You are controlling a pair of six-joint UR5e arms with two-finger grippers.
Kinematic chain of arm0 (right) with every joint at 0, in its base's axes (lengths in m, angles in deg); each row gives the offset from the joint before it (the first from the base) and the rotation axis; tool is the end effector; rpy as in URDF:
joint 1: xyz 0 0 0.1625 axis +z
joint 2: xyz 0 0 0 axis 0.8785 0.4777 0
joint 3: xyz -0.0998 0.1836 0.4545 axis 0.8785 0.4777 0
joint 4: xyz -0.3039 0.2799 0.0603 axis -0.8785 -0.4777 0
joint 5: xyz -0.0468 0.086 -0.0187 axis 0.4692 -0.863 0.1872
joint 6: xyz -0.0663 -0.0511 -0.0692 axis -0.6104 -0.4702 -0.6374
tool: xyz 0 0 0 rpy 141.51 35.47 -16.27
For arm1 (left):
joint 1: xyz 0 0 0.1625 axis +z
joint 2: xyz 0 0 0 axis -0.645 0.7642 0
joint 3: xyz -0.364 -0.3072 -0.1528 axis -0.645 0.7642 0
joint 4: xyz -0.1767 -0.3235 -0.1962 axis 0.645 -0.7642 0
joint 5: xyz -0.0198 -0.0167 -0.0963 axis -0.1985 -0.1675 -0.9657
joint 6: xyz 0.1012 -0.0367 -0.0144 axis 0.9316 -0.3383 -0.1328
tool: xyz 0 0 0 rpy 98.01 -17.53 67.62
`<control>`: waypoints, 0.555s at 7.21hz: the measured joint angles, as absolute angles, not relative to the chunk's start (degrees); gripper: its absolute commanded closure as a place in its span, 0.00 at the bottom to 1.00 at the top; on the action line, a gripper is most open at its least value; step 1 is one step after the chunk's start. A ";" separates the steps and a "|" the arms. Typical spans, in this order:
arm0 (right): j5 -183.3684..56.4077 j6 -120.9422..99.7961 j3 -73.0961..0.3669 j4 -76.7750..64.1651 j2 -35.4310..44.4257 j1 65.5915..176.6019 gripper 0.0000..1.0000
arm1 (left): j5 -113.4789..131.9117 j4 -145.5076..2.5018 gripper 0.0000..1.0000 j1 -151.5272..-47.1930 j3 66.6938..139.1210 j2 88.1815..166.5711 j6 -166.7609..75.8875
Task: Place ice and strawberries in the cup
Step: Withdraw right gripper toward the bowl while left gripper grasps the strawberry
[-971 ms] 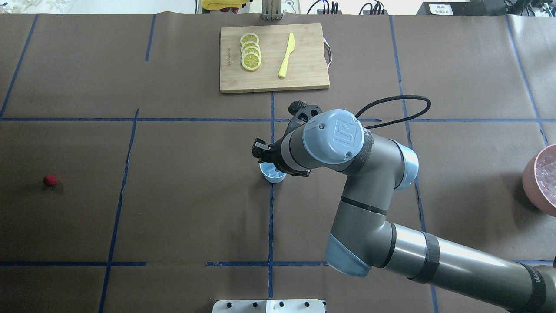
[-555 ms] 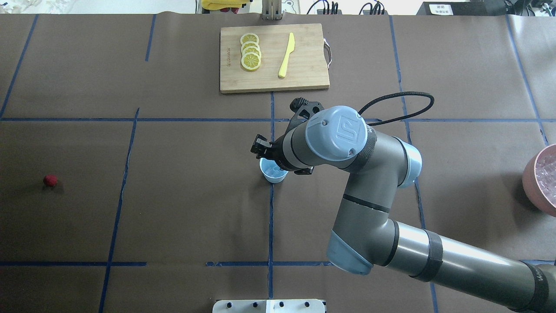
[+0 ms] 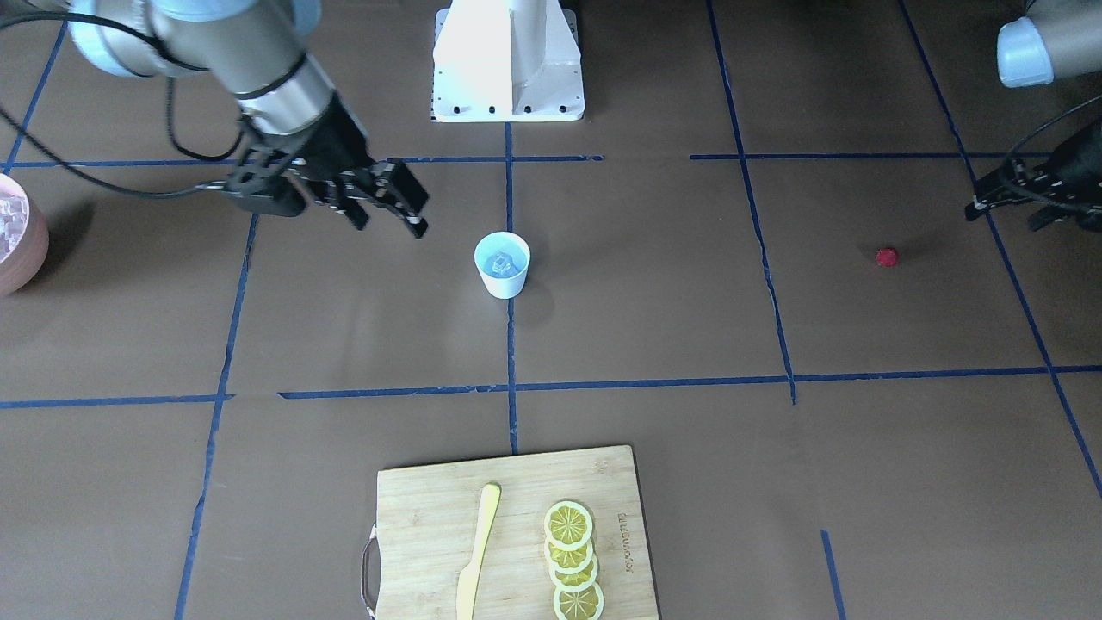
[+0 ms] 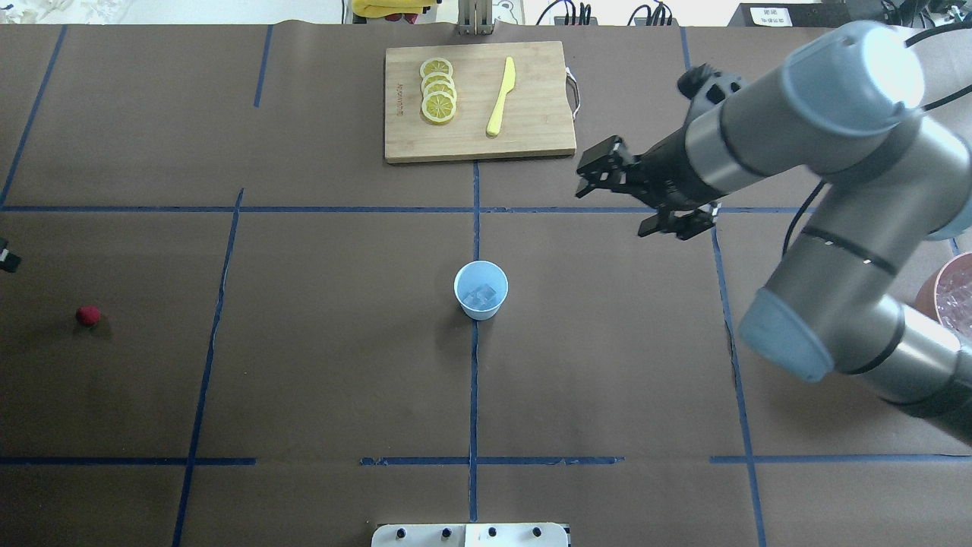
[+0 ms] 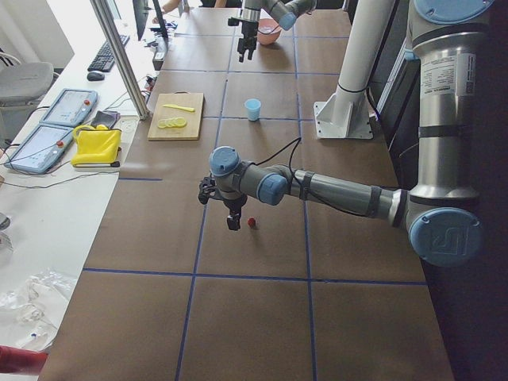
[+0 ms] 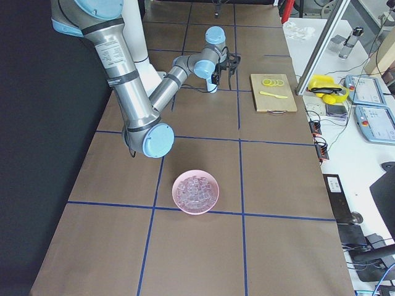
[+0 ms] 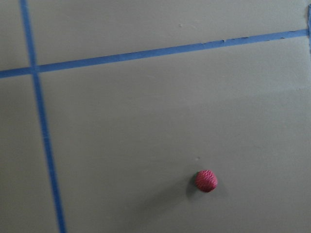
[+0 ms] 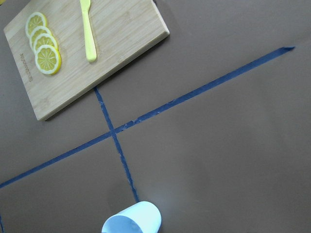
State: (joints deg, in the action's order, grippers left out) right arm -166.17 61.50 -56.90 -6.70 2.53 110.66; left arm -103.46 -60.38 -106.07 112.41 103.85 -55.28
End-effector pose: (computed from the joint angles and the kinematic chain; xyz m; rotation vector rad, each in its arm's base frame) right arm -0.3345 -0.4943 0.3042 -0.0919 -1.1381 0.4245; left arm 0.1436 -0.4618 0.6519 0.0136 0.8426 0.1382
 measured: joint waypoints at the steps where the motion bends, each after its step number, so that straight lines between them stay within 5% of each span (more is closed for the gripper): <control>1: -173.34 53.99 -58.22 -6.83 7.53 117.65 0.00 | -98.59 -66.63 0.01 -100.79 109.26 104.11 -61.70; 4: -180.02 37.43 -59.36 -6.68 17.74 125.88 0.00 | -94.35 -71.73 0.05 -92.67 105.14 106.26 -70.80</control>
State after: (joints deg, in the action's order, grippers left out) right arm -180.02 37.43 -59.36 -6.68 17.74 125.88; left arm -94.35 -71.73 -92.67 105.14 106.26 -70.80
